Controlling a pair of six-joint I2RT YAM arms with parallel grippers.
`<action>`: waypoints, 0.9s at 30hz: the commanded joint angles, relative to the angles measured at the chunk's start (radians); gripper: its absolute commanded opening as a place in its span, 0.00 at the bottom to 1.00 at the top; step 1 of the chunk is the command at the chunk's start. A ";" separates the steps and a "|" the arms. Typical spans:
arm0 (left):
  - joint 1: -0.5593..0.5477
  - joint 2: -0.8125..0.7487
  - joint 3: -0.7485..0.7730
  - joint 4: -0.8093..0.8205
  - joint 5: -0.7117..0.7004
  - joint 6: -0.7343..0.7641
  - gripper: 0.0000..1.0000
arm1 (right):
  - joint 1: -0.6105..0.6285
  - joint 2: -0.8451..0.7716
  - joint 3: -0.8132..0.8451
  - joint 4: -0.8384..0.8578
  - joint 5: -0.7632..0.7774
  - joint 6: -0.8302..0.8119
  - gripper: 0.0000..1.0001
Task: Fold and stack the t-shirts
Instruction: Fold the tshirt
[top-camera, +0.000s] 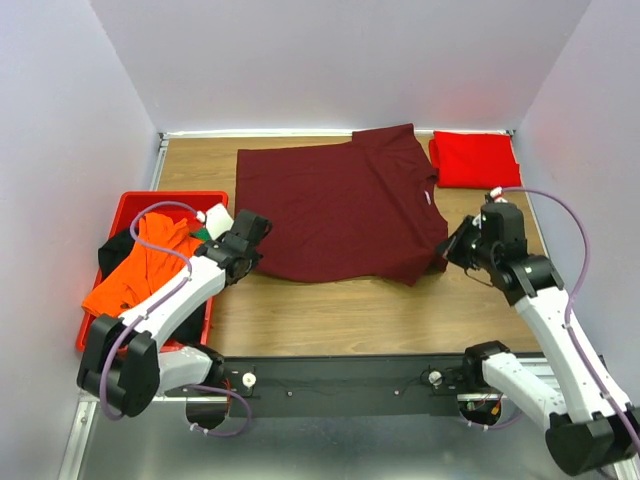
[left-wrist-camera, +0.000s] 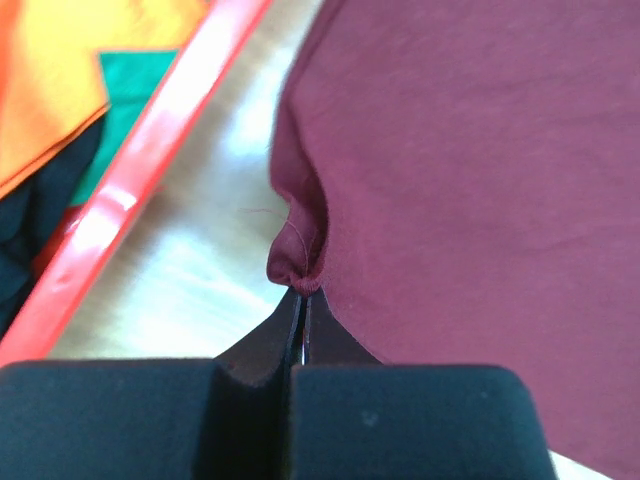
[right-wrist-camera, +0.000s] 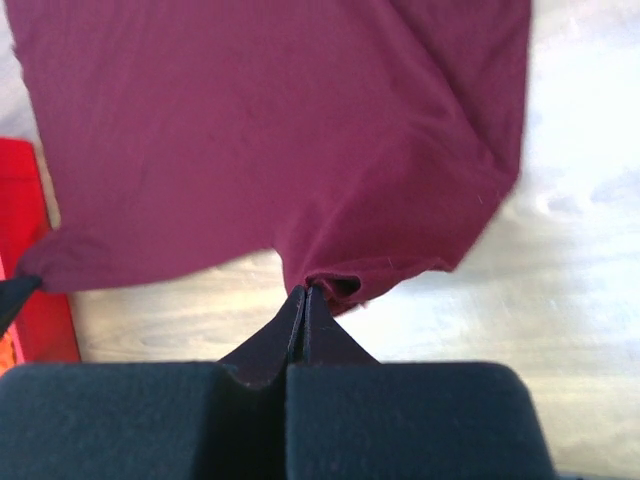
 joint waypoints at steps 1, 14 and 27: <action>-0.001 0.058 0.055 0.060 -0.025 0.064 0.00 | -0.005 0.109 0.074 0.113 0.025 -0.011 0.00; 0.151 0.217 0.127 0.241 0.135 0.207 0.00 | -0.004 0.516 0.260 0.334 0.123 -0.047 0.00; 0.235 0.345 0.207 0.293 0.201 0.221 0.00 | -0.004 0.809 0.507 0.394 0.137 -0.110 0.00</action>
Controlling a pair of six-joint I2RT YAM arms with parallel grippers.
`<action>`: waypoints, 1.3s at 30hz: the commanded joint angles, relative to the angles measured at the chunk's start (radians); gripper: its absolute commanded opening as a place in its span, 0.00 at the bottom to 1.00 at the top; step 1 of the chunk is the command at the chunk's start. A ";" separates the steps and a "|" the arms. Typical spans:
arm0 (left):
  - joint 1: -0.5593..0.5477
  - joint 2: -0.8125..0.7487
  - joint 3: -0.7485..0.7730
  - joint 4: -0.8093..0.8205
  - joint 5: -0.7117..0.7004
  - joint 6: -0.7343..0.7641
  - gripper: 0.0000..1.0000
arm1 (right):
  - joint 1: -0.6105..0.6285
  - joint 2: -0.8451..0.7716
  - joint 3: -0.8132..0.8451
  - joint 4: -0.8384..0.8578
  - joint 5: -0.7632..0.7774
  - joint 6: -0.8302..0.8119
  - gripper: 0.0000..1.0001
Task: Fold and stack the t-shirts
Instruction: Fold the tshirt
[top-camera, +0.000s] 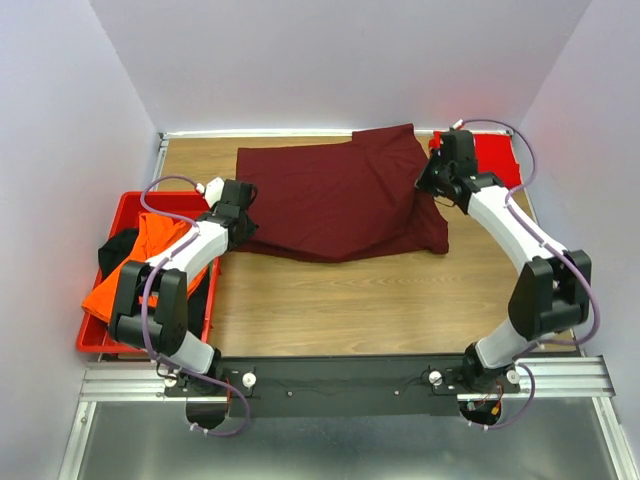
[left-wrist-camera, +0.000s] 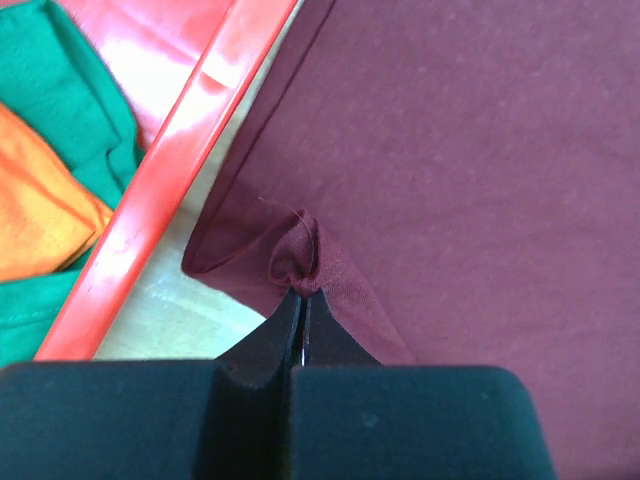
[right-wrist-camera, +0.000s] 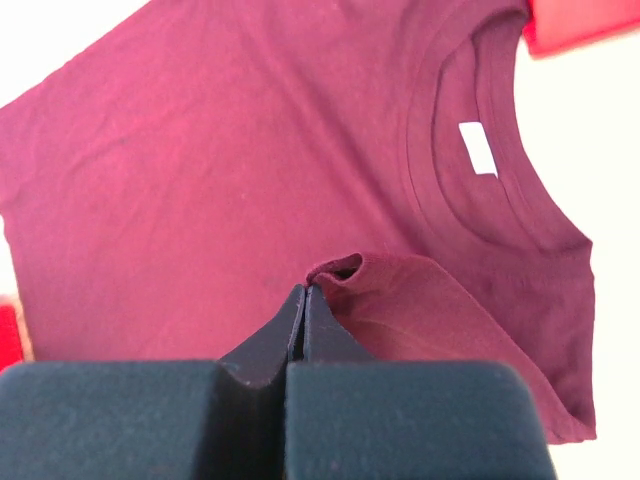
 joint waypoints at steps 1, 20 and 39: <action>0.012 0.018 0.035 0.030 0.019 0.007 0.00 | -0.004 0.072 0.092 0.033 0.035 -0.046 0.00; 0.045 0.085 0.112 0.003 0.005 -0.003 0.00 | -0.005 0.209 0.256 0.035 0.095 -0.100 0.00; 0.086 0.131 0.161 0.001 0.014 0.035 0.00 | -0.057 0.242 0.267 0.033 0.096 -0.101 0.00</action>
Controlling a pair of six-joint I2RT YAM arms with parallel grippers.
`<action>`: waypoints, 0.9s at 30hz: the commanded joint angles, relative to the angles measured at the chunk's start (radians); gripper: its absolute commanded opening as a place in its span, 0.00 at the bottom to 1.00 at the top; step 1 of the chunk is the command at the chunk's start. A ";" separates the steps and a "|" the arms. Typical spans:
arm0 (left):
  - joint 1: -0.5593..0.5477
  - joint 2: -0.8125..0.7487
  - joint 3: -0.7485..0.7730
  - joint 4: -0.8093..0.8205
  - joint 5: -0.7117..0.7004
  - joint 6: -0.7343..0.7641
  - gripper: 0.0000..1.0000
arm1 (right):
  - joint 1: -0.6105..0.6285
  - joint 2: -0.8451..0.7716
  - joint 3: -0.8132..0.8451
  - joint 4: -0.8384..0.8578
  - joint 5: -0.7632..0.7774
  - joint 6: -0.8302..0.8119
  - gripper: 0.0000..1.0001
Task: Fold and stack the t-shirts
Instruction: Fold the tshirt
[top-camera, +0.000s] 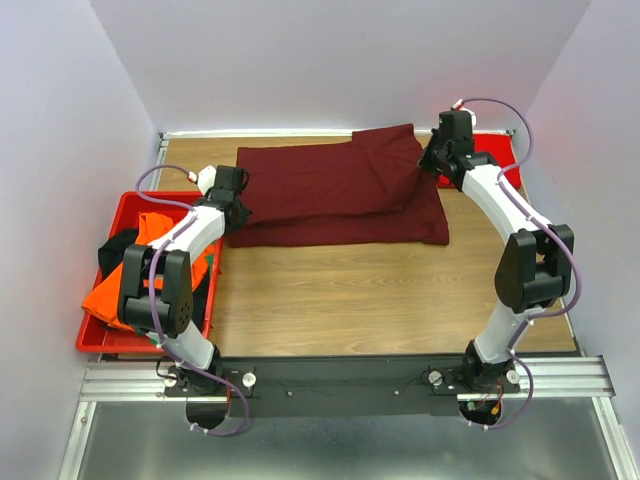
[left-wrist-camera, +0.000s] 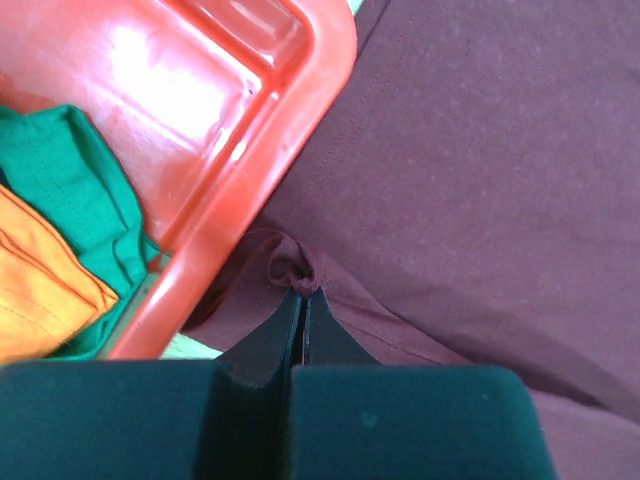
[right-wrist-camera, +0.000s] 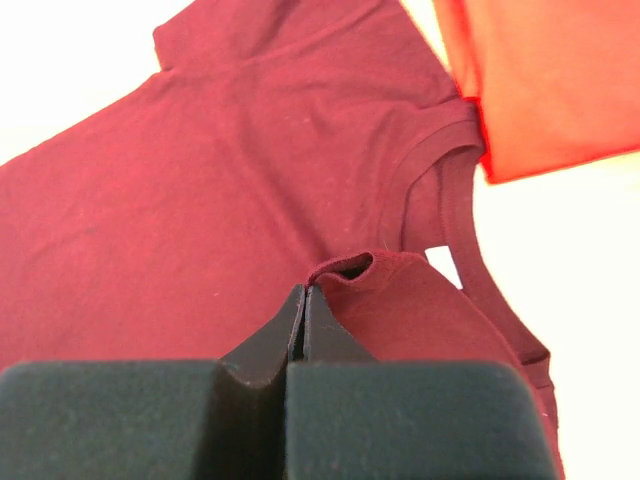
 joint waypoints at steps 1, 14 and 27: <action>0.014 0.020 0.032 -0.002 0.005 0.028 0.00 | -0.027 0.022 0.026 0.011 0.021 -0.009 0.00; 0.018 0.066 0.076 0.001 0.019 0.044 0.00 | -0.032 0.083 0.055 0.011 -0.001 -0.008 0.00; 0.037 0.011 0.037 0.066 0.055 0.075 0.50 | -0.052 0.171 0.098 0.011 -0.015 -0.006 0.01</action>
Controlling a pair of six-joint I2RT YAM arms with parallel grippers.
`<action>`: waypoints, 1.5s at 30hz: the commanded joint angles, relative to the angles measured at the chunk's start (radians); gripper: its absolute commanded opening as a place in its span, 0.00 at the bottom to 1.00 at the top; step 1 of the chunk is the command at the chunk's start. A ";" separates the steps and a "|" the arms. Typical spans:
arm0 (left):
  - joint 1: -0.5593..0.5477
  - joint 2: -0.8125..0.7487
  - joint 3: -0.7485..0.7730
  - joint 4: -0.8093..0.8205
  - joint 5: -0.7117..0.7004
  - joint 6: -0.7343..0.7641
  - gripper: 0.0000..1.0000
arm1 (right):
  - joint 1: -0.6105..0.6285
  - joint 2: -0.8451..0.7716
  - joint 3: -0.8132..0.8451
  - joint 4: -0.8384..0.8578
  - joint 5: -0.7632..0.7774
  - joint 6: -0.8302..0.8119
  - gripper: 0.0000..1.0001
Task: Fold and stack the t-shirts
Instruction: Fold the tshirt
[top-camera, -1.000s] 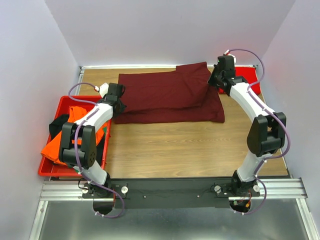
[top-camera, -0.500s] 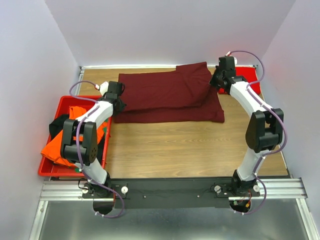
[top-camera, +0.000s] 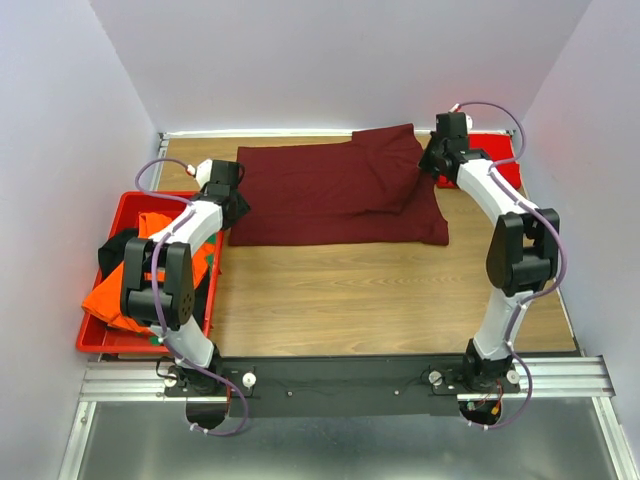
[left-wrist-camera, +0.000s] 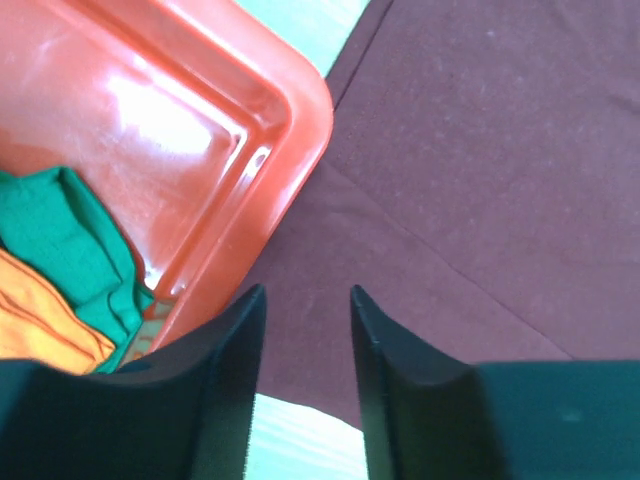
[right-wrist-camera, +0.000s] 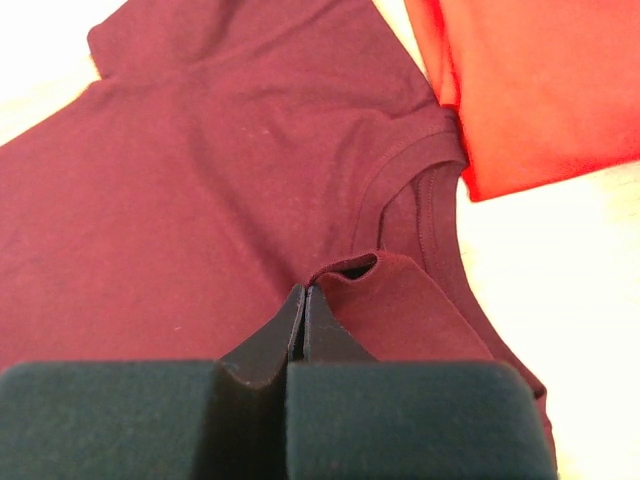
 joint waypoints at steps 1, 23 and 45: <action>0.004 -0.047 -0.022 0.041 0.030 0.020 0.50 | -0.018 0.049 0.038 0.009 -0.017 -0.006 0.04; -0.045 -0.136 -0.235 0.185 0.122 -0.024 0.27 | -0.027 -0.181 -0.312 0.002 0.054 0.038 0.55; -0.048 -0.060 -0.259 0.185 -0.002 -0.156 0.26 | -0.070 -0.278 -0.683 0.100 0.122 0.151 0.45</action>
